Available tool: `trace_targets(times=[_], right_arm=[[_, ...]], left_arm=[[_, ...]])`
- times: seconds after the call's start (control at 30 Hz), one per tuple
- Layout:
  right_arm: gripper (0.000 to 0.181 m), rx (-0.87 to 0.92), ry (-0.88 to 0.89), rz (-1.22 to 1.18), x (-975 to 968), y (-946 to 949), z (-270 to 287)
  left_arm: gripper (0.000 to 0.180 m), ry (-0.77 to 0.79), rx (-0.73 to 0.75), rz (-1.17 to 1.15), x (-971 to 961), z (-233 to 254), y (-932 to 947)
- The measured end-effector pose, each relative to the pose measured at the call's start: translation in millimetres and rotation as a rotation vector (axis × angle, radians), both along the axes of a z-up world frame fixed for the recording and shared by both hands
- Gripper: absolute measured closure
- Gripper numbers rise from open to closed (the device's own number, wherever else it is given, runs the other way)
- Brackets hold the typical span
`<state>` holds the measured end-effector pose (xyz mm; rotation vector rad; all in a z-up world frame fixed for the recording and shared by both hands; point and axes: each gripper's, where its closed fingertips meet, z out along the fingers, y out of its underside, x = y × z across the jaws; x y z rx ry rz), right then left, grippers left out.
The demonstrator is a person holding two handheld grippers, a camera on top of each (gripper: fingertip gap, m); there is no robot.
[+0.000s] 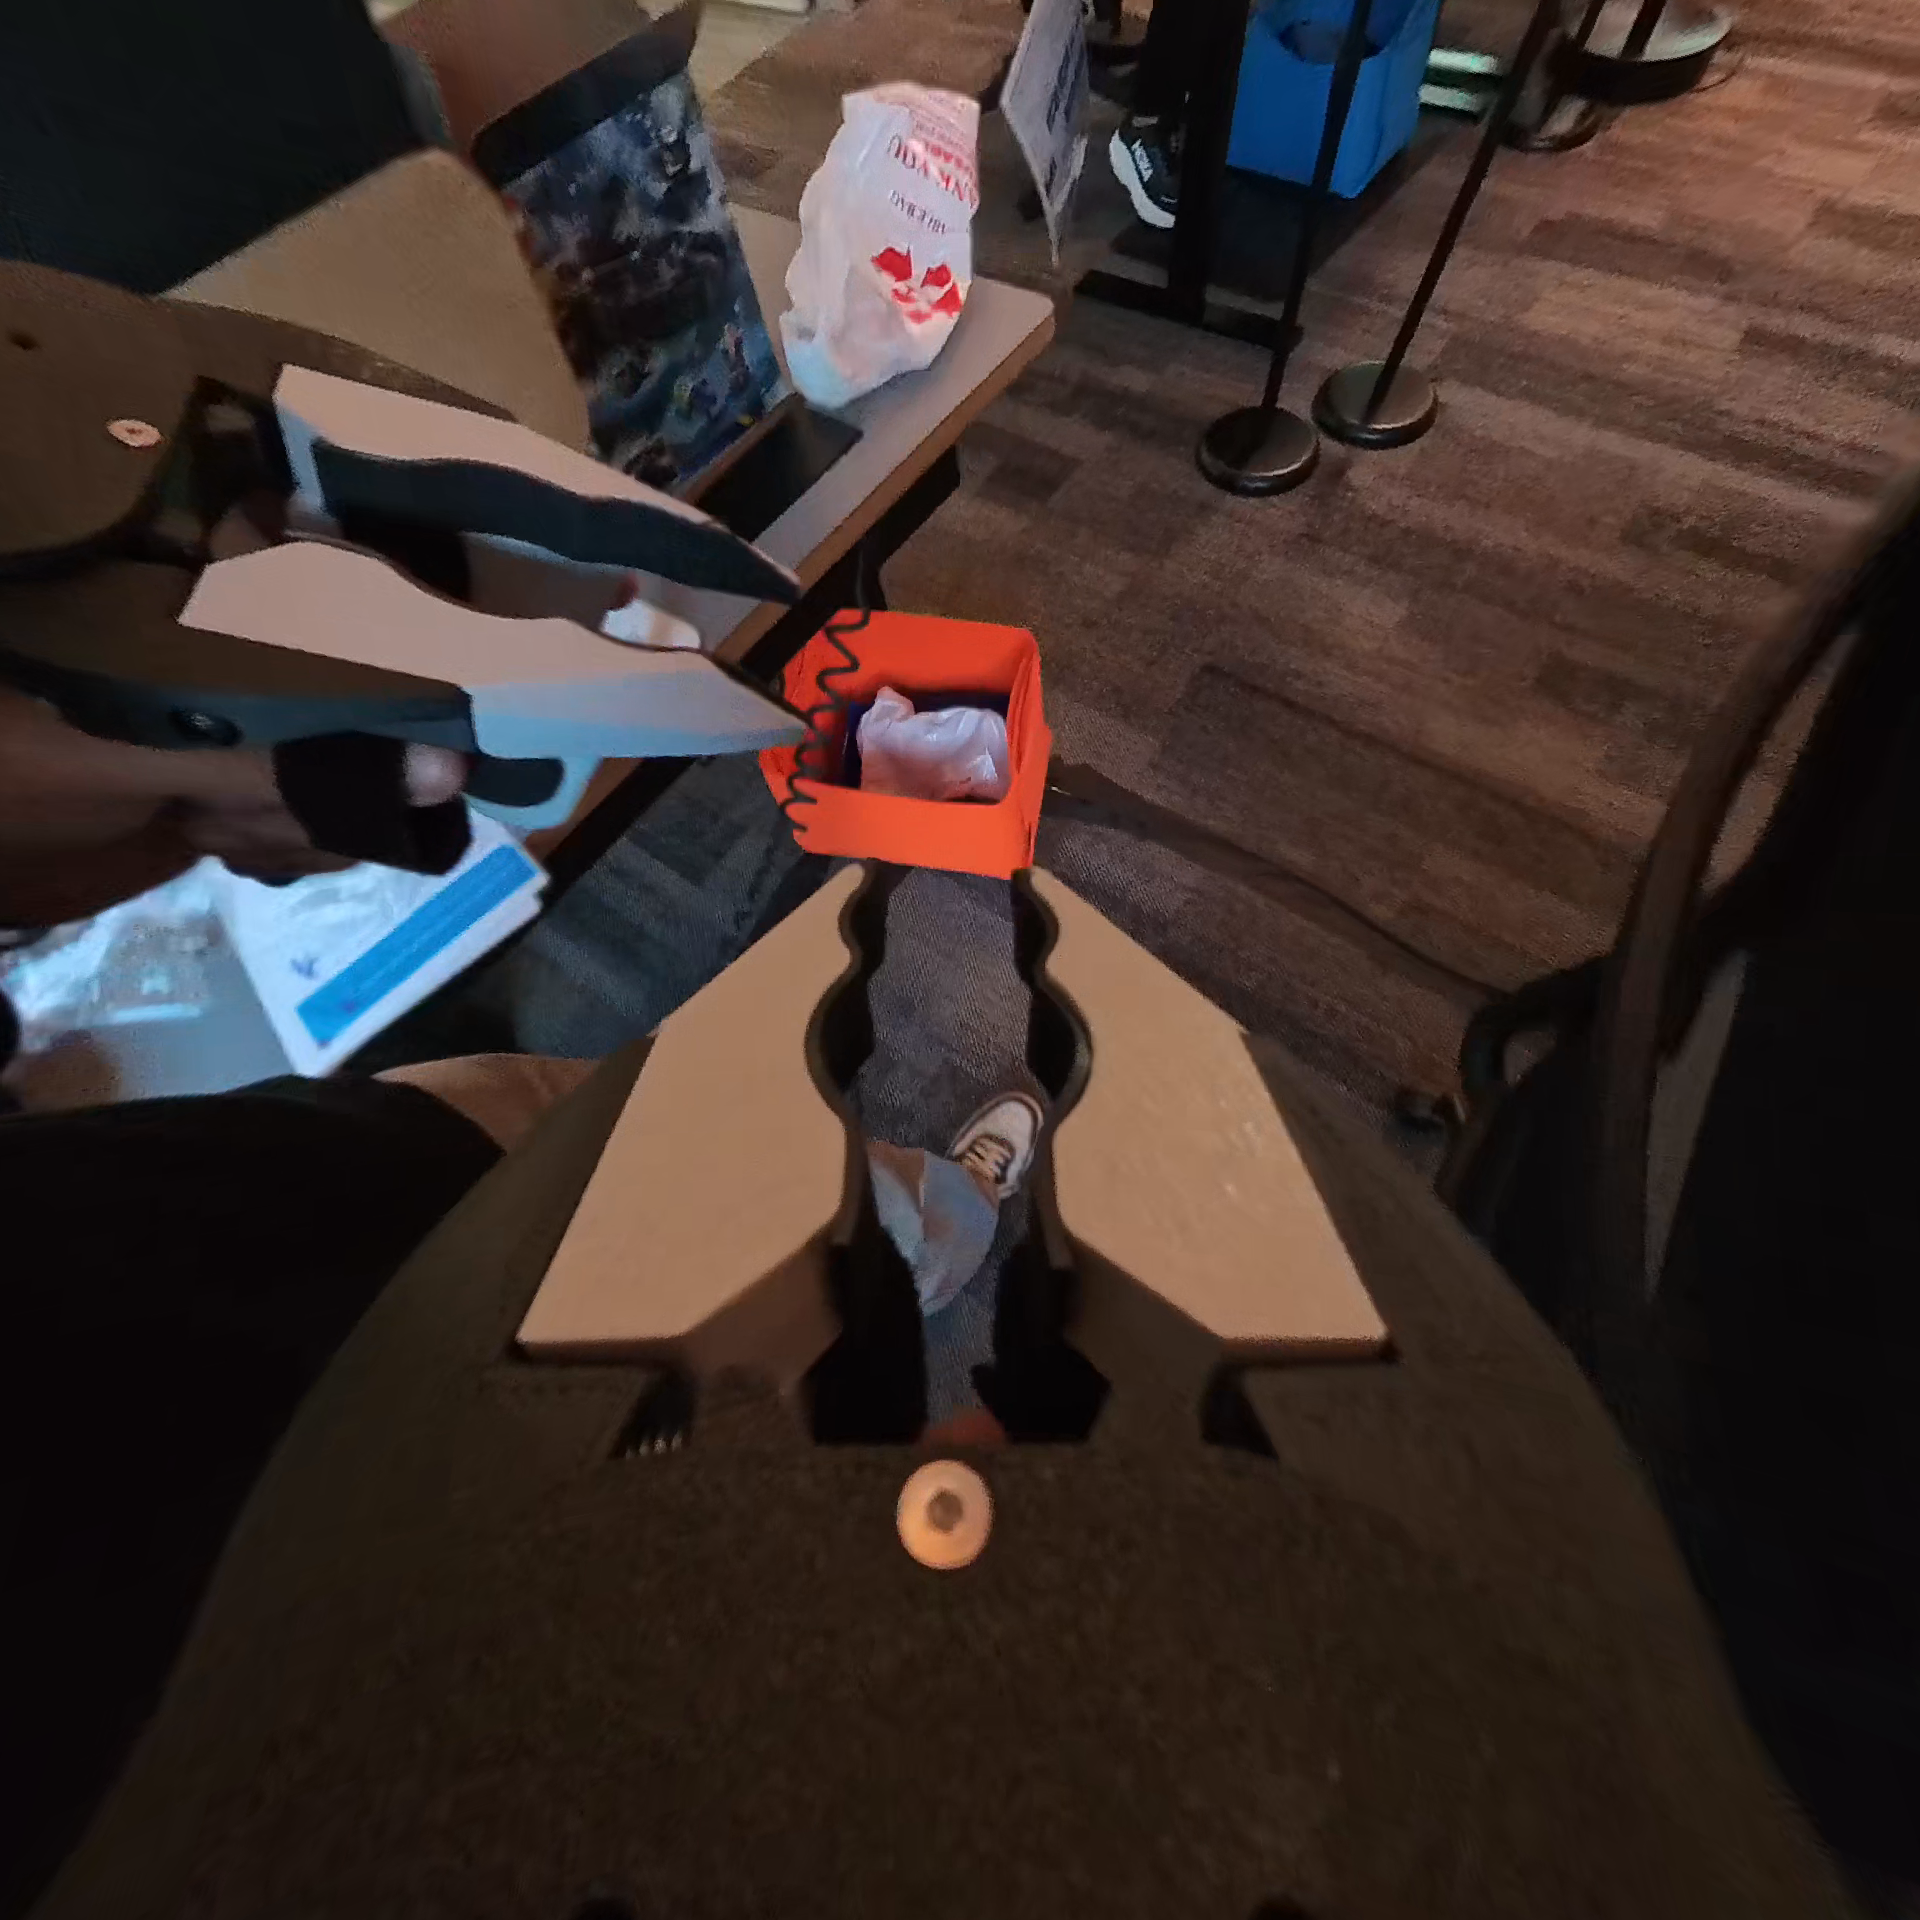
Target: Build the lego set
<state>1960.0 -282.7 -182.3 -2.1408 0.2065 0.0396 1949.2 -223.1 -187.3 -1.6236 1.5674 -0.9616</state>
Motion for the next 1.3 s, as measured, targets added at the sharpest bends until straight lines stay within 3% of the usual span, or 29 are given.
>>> trace_targets(times=[0.3, 0.67, 0.83, 1.07, 1.3], right_arm=[[0.160, 0.007, -0.035, -0.002, 177, 207, 65], [0.160, 0.027, 0.082, -0.125, 444, 381, 30], [0.159, 0.046, 0.163, -0.210, 582, 443, 34], [0.160, 0.044, 0.131, -0.292, 750, 523, 48], [0.160, -0.043, 0.093, -0.314, 898, 622, 17]], left_arm=[[0.158, -0.033, -0.040, -0.047, 169, 44, 195], [0.158, 0.025, -0.050, -0.085, 409, 9, 387], [0.157, 0.053, -0.067, -0.124, 535, 35, 472], [0.157, 0.092, -0.075, -0.118, 678, 33, 587], [0.157, 0.100, -0.081, -0.136, 831, -2, 699]])
